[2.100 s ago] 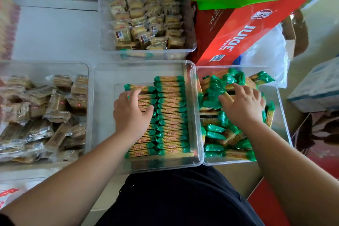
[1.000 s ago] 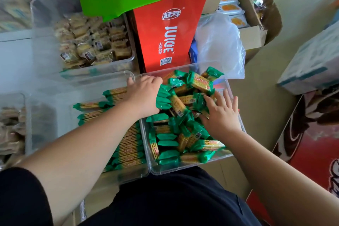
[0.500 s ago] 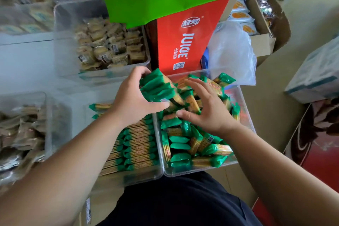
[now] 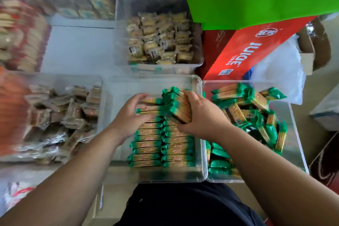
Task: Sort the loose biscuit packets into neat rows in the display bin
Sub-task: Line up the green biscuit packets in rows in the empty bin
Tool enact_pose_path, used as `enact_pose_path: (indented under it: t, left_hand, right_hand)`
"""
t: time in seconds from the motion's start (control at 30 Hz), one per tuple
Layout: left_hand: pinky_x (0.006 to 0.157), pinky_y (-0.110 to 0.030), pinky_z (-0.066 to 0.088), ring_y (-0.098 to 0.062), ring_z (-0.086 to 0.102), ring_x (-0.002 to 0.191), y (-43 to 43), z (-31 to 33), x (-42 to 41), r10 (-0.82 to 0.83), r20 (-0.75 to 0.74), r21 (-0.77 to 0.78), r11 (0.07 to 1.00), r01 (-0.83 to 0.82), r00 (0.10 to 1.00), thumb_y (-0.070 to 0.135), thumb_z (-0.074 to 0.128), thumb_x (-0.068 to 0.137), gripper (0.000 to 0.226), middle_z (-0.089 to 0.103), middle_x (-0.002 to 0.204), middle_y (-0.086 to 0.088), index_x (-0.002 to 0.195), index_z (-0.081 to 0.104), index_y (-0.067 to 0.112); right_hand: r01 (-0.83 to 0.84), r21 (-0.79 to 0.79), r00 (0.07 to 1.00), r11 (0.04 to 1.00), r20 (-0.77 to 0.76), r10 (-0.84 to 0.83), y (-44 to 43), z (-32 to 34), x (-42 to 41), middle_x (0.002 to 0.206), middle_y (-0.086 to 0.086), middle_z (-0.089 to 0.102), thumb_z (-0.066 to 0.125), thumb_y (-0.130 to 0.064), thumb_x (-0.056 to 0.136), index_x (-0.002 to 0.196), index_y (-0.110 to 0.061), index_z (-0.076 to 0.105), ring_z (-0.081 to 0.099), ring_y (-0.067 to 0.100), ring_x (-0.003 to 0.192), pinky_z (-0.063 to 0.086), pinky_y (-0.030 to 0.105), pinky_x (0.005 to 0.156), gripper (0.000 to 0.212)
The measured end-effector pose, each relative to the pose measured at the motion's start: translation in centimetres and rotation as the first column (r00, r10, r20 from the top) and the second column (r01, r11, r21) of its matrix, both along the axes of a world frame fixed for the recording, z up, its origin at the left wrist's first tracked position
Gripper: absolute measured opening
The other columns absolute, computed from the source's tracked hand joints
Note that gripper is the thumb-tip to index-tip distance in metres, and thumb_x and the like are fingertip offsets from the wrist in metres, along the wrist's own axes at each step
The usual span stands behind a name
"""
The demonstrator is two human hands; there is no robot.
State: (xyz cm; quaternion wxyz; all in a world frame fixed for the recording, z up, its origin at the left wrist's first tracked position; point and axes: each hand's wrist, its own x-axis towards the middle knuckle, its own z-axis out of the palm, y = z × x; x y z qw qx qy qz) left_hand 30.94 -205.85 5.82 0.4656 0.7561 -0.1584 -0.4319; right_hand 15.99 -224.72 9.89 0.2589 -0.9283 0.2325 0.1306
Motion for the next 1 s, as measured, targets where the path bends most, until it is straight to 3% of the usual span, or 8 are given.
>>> enact_pose_path:
  t: [0.13,0.27,0.5,0.63,0.73,0.8,0.9,1.0]
  left_hand:
    - [0.116,-0.040,0.030,-0.026,0.038,0.143,0.1,-3.7,3.4,-0.275,0.413,0.363,0.924,0.120,0.868,0.032,0.075,0.091,0.068,0.041,0.154,-0.008,0.149,0.045,0.014]
    - [0.122,-0.050,0.027,-0.029,0.026,0.152,-1.0,-6.4,4.5,-0.497,0.355,0.456,0.832,0.317,0.792,0.044,0.064,0.096,0.077,0.023,0.167,-0.001,0.160,0.027,0.023]
    - [0.101,-0.048,0.050,-0.025,0.057,0.116,-0.8,-8.0,3.6,-0.515,0.318,0.499,0.805,0.321,0.796,0.049,0.069,0.091,0.059,0.054,0.136,0.001,0.140,0.049,0.023]
    - [0.103,-0.044,0.048,-0.025,0.057,0.116,-1.0,-8.2,3.5,-0.399,0.255,0.457,0.852,0.254,0.881,0.053,0.073,0.086,0.059,0.051,0.132,-0.003,0.137,0.056,0.029]
    - [0.094,-0.045,0.056,-0.020,0.066,0.100,-0.8,-8.5,2.8,-0.144,0.141,0.326,0.941,0.091,0.980,0.063,0.070,0.079,0.042,0.064,0.111,0.003,0.108,0.065,0.033]
    - [0.087,-0.038,0.057,-0.018,0.068,0.094,-0.8,-8.3,2.2,-0.005,0.090,0.282,0.959,-0.020,0.996,0.052,0.075,0.085,0.030,0.067,0.098,0.008,0.100,0.059,0.031]
    - [0.087,-0.037,0.056,-0.014,0.066,0.100,-0.6,-8.2,1.9,0.139,0.003,0.203,0.970,-0.137,0.990,0.039,0.083,0.082,0.055,0.066,0.108,0.011,0.125,0.050,0.030]
    - [0.083,-0.041,0.061,-0.016,0.072,0.096,-0.4,-8.0,2.1,0.288,-0.229,0.107,0.957,-0.270,0.930,0.021,0.078,0.084,0.076,0.066,0.116,0.009,0.144,0.033,0.035]
  right_hand:
    - [0.010,-0.139,0.999,0.990,-0.033,-0.015,0.2,-0.3,0.9,0.123,0.000,0.058,0.074,-0.054,0.063,0.142,-0.026,0.034,0.057,0.027,0.112,0.048,0.037,0.088,0.093]
    - [0.007,-0.279,0.998,0.960,-0.060,-0.024,0.9,-0.5,1.5,0.116,0.002,0.060,0.072,-0.051,0.063,0.130,-0.022,0.035,0.054,0.029,0.111,0.043,0.042,0.095,0.082]
    - [-0.049,-0.277,0.995,0.960,-0.093,0.024,1.4,-0.9,4.5,0.124,0.000,0.056,0.073,-0.044,0.066,0.137,-0.029,0.035,0.050,0.028,0.118,0.041,0.043,0.101,0.083]
    - [-0.114,-0.209,0.992,0.971,-0.083,0.099,2.4,-1.9,8.2,0.134,0.003,0.048,0.075,-0.031,0.074,0.149,-0.032,0.029,0.042,0.030,0.124,0.047,0.045,0.101,0.088]
    - [-0.152,-0.194,0.987,0.969,-0.081,0.138,3.5,-3.5,10.2,0.139,0.004,0.044,0.074,-0.025,0.080,0.156,-0.031,0.023,0.040,0.030,0.128,0.048,0.046,0.103,0.091]
    - [-0.172,-0.201,0.984,0.964,-0.087,0.157,4.1,-4.7,10.6,0.140,0.006,0.041,0.072,-0.027,0.085,0.157,-0.030,0.026,0.042,0.031,0.127,0.048,0.046,0.103,0.085]
    - [-0.163,-0.233,0.986,0.959,-0.055,0.154,4.7,-6.1,10.2,0.141,0.009,0.034,0.072,-0.030,0.089,0.151,-0.026,0.040,0.040,0.033,0.129,0.050,0.048,0.100,0.070]
    - [-0.126,-0.251,0.991,0.960,0.015,0.134,5.3,-7.0,9.4,0.148,0.013,0.032,0.073,-0.025,0.090,0.149,-0.023,0.044,0.036,0.036,0.135,0.050,0.049,0.100,0.066]
